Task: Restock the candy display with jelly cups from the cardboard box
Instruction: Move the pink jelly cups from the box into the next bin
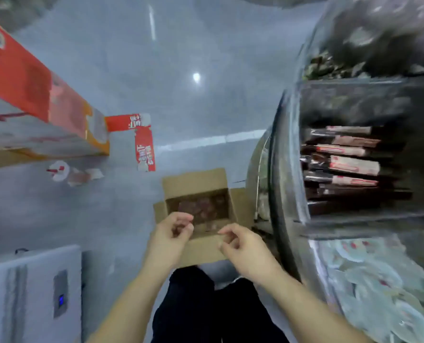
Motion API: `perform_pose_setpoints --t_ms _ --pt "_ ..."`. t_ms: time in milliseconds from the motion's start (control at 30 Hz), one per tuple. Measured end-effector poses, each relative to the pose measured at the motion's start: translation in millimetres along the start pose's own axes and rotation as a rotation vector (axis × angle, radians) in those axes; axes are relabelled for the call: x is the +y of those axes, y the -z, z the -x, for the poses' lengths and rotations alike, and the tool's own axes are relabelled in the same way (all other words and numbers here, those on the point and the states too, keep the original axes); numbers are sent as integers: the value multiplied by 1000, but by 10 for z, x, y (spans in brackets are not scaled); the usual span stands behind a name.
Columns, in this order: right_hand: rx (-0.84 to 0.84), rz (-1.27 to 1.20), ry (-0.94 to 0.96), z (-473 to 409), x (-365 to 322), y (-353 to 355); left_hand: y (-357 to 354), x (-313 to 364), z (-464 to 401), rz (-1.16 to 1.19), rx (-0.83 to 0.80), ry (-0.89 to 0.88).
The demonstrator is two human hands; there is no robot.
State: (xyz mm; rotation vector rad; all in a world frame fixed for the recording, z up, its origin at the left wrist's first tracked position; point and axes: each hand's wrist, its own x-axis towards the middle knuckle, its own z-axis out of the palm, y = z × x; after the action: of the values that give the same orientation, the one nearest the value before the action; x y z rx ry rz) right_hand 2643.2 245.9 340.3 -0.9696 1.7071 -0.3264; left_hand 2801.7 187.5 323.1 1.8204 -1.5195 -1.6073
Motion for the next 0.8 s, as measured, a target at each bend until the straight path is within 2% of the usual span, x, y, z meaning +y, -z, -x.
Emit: perform_pose_setpoints --t_ms 67,167,300,367,500,633,733,800 --pt "-44 34 -114 -588 361 -369 -78 -596 -335 -40 -25 146" --pt "-94 87 -189 -1530 958 -829 -328 -1481 -918 -84 -48 314" --pt "-113 202 -317 -2762 1834 -1249 -845 -2503 -1740 -178 -151 396" --pt "-141 329 -339 -3274 2197 -1449 -1099 -2922 -2149 -189 -212 411" --pt "-338 576 -278 -4018 2721 -1862 -1492 -3499 -2919 -441 -259 321" --pt "-489 665 -266 -4379 3113 -2171 -1829 -3872 -3339 -684 -374 311" --pt "-517 696 -220 -4480 3249 -2209 -1973 -4072 -3413 -809 -415 274" --pt "-526 691 -214 -4467 3274 -2159 -1989 -4132 -3444 -814 -419 273"
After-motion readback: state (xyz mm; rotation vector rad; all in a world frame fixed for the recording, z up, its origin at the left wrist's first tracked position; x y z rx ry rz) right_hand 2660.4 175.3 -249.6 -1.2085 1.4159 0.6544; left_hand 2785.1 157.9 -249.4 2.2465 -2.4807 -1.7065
